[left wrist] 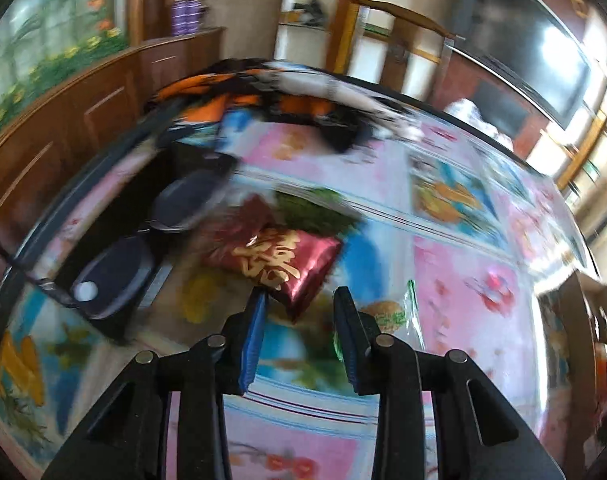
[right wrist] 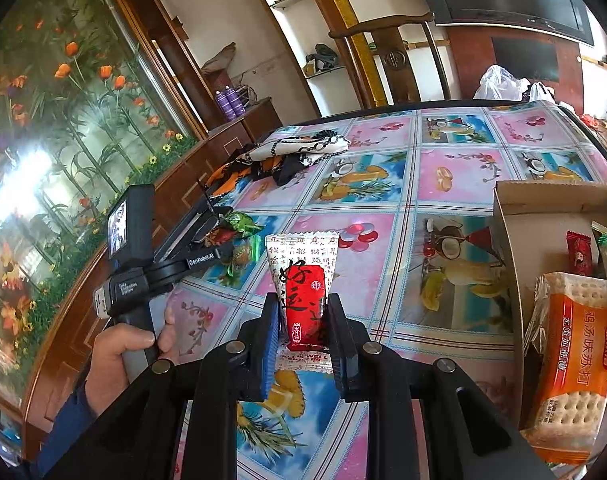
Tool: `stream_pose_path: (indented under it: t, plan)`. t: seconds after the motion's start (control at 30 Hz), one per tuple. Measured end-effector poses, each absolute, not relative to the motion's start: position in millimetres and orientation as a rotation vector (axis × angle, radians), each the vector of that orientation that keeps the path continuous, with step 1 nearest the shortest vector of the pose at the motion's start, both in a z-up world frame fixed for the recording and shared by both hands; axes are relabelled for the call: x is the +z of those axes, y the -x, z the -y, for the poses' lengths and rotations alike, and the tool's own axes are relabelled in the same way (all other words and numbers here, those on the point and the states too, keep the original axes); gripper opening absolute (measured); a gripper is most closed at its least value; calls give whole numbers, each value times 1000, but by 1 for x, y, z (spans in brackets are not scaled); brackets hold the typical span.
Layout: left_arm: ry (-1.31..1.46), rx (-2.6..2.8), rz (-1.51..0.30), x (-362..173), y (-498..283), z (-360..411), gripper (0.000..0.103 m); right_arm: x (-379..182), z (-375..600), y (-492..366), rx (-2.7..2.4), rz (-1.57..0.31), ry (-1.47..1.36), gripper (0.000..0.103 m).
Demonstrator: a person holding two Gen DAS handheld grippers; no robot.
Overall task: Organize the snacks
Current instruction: 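Carry the red-and-white candy toward the box with the right gripper while the left reaches for the red-gold packet, then grasp a clear kiwi candy packet with the left gripper while the right holds the red-and-white packet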
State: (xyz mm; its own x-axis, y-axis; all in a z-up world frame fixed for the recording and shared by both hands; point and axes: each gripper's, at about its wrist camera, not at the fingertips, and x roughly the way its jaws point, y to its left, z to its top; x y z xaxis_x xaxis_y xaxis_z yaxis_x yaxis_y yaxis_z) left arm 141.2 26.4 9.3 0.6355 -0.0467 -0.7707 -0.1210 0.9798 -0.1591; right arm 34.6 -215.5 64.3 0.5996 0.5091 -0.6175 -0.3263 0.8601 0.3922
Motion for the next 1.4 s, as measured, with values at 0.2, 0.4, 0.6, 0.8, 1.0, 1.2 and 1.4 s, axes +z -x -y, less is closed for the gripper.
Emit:
stream_pose_path:
  t: [0.2,0.4,0.6,0.8,1.0,1.2,1.4]
  plan:
    - [11,-221,-905,12,-128,36,34,65,218,-35,483,-788,-252,25]
    - [-138,-286,-813,23,-109,72,60,70,236,-37,411,-755,-299,25]
    - [-259,-293,-757,25,-100,106,61,75,264,-40,317,-731,-352,25]
    - [-276,-263,-797,15,-115,116,57,76,271,-42,307,-731,-373,25]
    - [-235,-231,-846,9,-123,106,31,75,270,-42,310,-729,-374,25]
    - [-218,-208,-825,12,-119,103,22,76,271,-42,307,-726,-377,25]
    - [-183,-209,-817,16,-118,99,21,76,271,-42,308,-726,-376,25]
